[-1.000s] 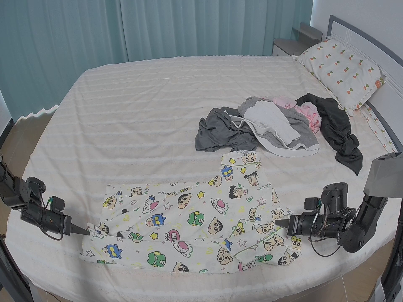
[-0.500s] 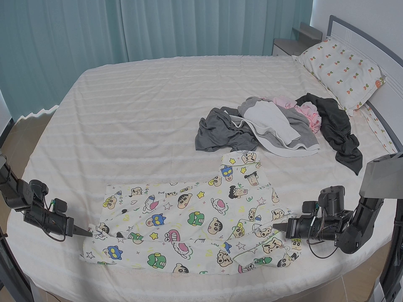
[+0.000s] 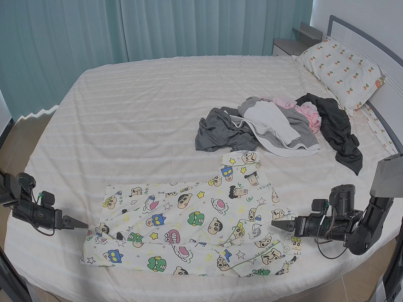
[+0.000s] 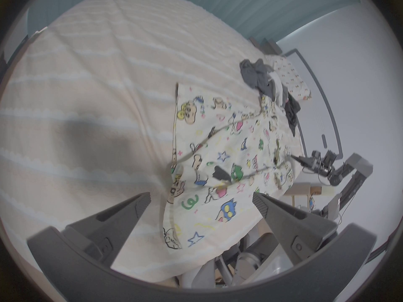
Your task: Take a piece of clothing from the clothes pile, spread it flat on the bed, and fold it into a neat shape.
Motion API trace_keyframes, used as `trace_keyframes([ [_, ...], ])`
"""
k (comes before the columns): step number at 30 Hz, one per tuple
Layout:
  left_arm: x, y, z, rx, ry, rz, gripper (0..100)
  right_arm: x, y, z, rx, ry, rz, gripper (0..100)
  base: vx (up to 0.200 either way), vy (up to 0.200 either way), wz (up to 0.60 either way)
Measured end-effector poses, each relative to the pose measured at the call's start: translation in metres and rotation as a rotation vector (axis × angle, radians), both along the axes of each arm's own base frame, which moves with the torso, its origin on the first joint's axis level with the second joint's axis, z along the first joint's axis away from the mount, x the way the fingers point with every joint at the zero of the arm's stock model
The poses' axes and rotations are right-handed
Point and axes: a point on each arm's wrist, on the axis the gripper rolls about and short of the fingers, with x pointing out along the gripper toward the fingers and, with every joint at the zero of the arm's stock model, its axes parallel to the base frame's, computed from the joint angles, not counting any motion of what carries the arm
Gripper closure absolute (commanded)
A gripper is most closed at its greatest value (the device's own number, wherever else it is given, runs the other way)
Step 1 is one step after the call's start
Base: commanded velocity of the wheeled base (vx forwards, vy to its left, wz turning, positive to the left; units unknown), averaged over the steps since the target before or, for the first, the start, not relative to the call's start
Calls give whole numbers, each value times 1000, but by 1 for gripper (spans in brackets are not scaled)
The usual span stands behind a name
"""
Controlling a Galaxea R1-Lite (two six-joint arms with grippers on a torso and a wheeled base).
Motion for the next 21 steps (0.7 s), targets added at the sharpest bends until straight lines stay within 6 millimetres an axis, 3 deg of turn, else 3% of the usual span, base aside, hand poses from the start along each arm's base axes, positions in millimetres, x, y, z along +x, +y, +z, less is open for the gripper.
trace_keyframes([
  [15, -22, -10, 123, -135, -166, 384, 0, -41, -10, 47, 17, -121, -19, 0, 0, 0, 0],
  [21, -18, -11, 163, -30, -306, 623, 0, -51, -9, 59, 29, -165, -8, 0, 0, 0, 0],
])
